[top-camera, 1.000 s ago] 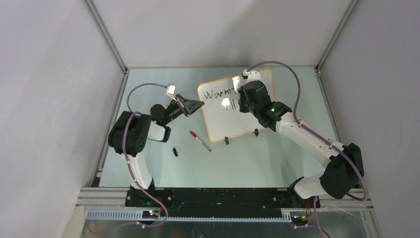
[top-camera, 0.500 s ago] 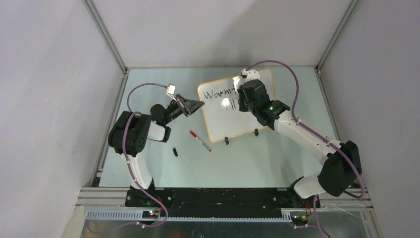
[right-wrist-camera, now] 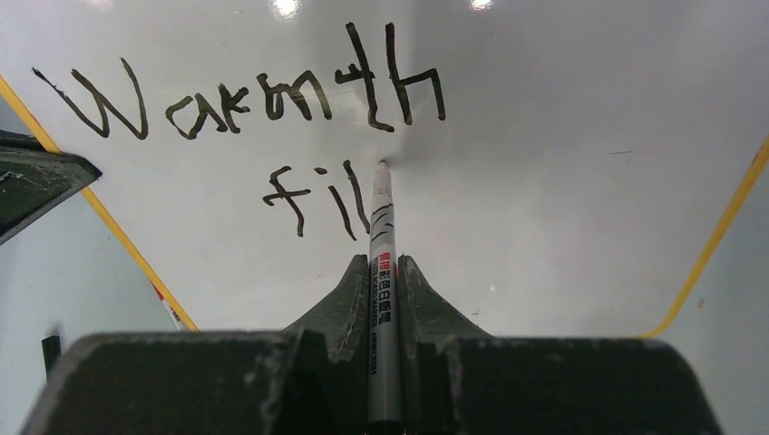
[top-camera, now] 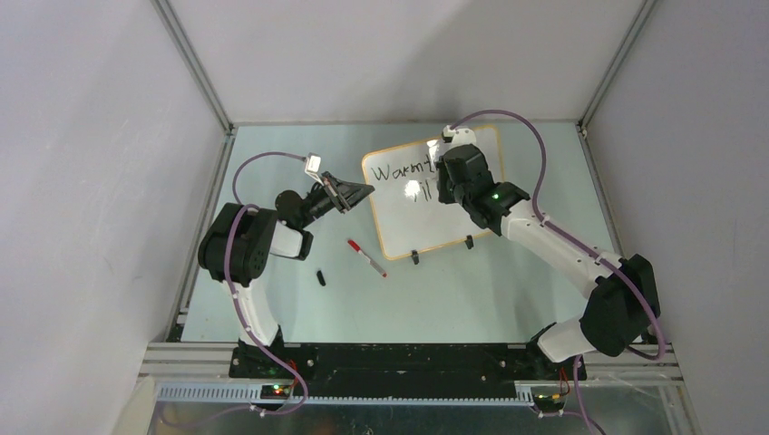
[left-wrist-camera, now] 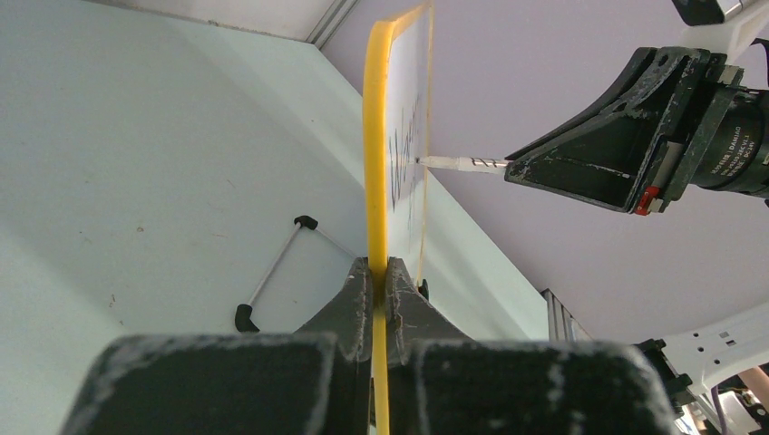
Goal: Write a sentence on the whiteboard
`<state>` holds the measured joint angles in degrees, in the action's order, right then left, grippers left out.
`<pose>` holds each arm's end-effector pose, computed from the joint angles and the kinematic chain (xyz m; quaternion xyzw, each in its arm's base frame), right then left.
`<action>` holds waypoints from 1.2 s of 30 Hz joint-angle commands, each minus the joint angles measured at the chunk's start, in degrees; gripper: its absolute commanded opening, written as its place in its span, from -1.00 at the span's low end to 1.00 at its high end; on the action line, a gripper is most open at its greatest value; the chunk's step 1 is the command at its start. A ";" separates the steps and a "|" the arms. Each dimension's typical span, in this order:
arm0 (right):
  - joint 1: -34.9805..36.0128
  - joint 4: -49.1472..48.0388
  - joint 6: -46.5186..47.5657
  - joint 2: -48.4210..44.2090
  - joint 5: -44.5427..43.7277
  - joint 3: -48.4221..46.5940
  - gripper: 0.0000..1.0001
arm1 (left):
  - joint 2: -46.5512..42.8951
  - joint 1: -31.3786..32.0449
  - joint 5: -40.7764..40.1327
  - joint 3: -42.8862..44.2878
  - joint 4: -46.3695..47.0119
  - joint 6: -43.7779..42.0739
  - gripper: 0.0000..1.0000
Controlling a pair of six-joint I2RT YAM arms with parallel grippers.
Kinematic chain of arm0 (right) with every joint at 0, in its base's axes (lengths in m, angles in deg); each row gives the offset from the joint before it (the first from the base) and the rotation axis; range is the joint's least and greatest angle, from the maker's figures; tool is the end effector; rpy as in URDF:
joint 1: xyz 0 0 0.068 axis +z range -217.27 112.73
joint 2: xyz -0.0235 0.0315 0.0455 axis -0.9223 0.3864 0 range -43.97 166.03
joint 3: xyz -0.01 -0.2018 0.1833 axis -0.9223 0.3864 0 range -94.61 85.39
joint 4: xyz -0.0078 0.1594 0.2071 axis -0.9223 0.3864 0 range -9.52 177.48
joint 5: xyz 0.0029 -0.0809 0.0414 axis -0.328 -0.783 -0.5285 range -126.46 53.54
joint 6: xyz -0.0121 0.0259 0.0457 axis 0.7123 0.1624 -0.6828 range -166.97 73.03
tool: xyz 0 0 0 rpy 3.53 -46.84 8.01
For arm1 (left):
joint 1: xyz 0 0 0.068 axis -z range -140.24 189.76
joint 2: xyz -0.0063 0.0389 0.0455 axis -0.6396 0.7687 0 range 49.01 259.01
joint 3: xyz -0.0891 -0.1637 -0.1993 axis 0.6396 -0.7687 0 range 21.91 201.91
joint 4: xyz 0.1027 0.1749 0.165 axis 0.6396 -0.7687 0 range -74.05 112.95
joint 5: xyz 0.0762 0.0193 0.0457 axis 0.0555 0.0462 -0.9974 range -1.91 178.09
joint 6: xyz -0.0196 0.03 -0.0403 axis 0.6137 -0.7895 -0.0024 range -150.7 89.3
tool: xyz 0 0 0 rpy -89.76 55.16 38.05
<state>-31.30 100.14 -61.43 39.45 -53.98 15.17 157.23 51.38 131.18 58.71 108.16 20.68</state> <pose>0.2756 0.1867 0.3197 -0.0904 0.8663 0.0803 0.4846 0.3229 -0.0913 0.1749 0.0765 0.6381 -0.5756 0.5056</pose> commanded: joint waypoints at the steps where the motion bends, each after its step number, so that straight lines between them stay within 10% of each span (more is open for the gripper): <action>1: -0.29 -1.07 0.48 0.60 -0.39 -2.49 -1.00 | -1.70 0.19 1.30 -0.31 2.50 -2.82 -1.00; 36: 1.99 2.66 -1.93 -2.66 -1.33 4.81 -1.00 | -1.96 0.23 1.27 -0.54 2.44 -2.95 -1.00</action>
<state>-29.62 102.68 -62.83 37.99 -54.13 19.37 157.23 51.43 131.16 58.71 108.14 20.68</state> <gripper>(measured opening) 0.139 0.020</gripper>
